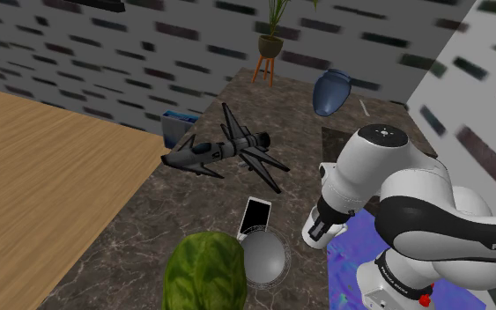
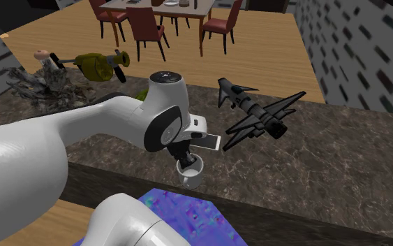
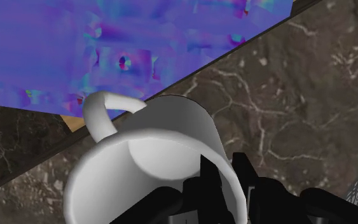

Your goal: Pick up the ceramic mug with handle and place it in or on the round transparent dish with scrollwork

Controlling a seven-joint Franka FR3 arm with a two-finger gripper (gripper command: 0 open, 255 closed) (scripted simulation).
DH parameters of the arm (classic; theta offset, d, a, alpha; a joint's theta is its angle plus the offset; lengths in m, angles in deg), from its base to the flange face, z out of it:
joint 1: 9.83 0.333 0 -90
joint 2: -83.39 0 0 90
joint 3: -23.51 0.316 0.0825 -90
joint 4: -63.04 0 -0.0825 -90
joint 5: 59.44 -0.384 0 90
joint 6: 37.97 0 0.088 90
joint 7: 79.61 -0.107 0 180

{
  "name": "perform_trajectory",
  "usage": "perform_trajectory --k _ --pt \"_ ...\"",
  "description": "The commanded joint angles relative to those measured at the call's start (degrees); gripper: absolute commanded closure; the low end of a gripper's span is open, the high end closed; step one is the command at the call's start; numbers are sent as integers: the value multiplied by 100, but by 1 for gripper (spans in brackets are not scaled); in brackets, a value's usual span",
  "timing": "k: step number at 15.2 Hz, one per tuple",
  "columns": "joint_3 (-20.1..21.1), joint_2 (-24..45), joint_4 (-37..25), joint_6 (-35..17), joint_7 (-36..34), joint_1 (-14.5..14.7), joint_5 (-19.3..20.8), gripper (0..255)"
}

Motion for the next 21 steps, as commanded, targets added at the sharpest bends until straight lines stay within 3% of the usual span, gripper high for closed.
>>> perform_trajectory --k 1,5,21 --pt "0 0 0 0 0 0 0 255" --pt "0 1 0 -2 0 0 0 255" --pt "-563 -575 -954 1494 27 -186 541 255"
